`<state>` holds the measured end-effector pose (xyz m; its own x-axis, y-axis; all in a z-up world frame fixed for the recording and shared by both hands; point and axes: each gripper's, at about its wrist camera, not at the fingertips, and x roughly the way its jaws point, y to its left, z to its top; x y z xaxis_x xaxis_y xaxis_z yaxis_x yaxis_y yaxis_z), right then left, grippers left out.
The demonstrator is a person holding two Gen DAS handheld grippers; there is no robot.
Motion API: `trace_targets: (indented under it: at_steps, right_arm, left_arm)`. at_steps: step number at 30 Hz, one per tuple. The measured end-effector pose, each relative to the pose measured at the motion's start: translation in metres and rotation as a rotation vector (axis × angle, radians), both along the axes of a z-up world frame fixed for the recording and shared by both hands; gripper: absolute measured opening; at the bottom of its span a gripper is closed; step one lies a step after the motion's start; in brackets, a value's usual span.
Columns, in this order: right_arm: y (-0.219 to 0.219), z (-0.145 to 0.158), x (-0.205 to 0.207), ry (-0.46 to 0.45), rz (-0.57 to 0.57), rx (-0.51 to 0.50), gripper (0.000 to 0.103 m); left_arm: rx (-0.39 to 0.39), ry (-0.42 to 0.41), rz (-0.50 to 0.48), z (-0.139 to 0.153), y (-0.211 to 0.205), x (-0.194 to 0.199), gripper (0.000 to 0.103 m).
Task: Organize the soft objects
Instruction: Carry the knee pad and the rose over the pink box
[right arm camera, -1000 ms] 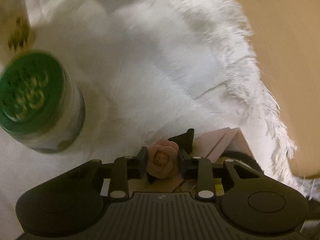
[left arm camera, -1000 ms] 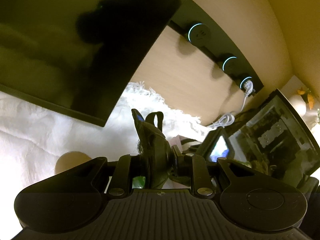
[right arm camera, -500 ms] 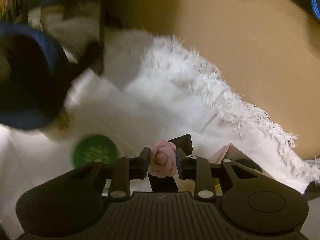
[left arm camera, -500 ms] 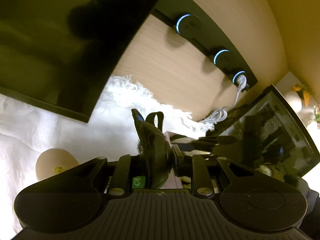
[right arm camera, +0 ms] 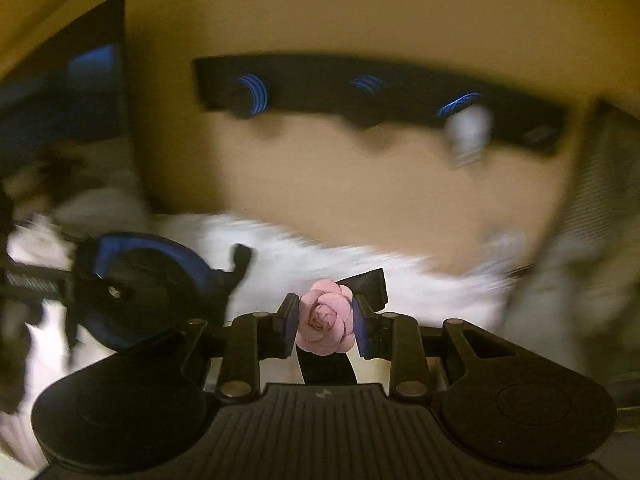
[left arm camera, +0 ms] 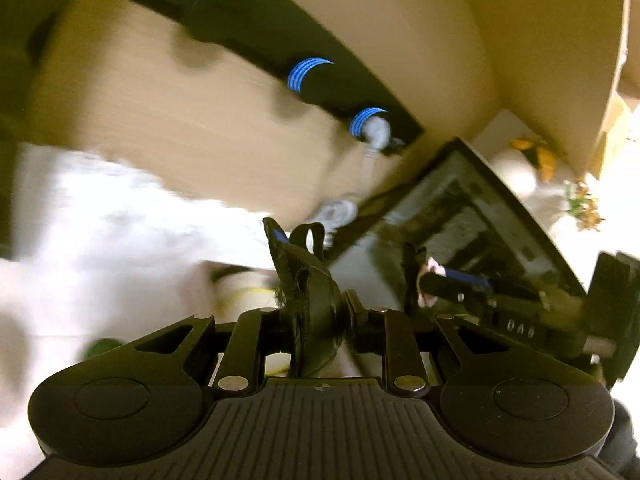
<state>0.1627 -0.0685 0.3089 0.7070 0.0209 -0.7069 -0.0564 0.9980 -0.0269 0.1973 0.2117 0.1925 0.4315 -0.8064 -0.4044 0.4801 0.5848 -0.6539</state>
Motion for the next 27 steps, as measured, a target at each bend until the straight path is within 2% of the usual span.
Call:
trace_targets:
  at_steps: [3,5,7,9,10,11,14,15,18,22,24,27]
  right_arm:
    - [-0.019,0.004,-0.031,-0.064,-0.033,-0.072,0.029]
    - [-0.028,-0.003,-0.049,-0.098,-0.042,-0.114,0.029]
    - [-0.036,-0.015,-0.061,-0.106,-0.035,-0.111,0.029]
    - [-0.046,-0.03,-0.069,-0.106,-0.031,-0.076,0.029]
    - [-0.051,-0.04,-0.072,-0.097,-0.032,-0.054,0.029]
    - [-0.056,-0.05,-0.074,-0.081,-0.037,-0.033,0.029]
    - [-0.067,-0.083,-0.08,-0.041,-0.042,-0.012,0.029]
    - [-0.071,-0.093,-0.081,-0.028,-0.046,0.004,0.029]
    - [-0.088,-0.112,-0.083,-0.016,-0.063,0.088,0.029]
    - [-0.108,-0.124,-0.065,-0.069,-0.123,0.189,0.029]
    - [-0.108,-0.133,-0.053,-0.091,-0.122,0.219,0.029]
    - [-0.103,-0.158,-0.032,-0.073,-0.099,0.237,0.029]
  left_arm:
    - [-0.034,0.006,-0.039,0.006,-0.038,-0.001,0.023]
    - [-0.067,0.039,-0.062,0.005,-0.069,0.004,0.023]
    - [-0.106,0.081,-0.097,-0.004,-0.099,0.015,0.024]
    - [-0.126,0.119,-0.122,-0.024,-0.135,0.03,0.024]
    - [-0.106,0.129,-0.129,-0.037,-0.151,0.036,0.025]
    - [-0.055,0.149,-0.125,-0.054,-0.167,0.042,0.025]
    - [0.214,0.179,-0.054,-0.105,-0.201,0.052,0.024]
    - [0.257,0.166,-0.034,-0.113,-0.203,0.052,0.024]
    - [0.246,0.135,0.003,-0.119,-0.195,0.053,0.026]
    - [0.3,0.099,0.045,-0.11,-0.194,0.058,0.027]
    - [0.308,0.095,0.058,-0.108,-0.191,0.059,0.024]
    - [0.287,0.097,0.084,-0.104,-0.179,0.055,0.024]
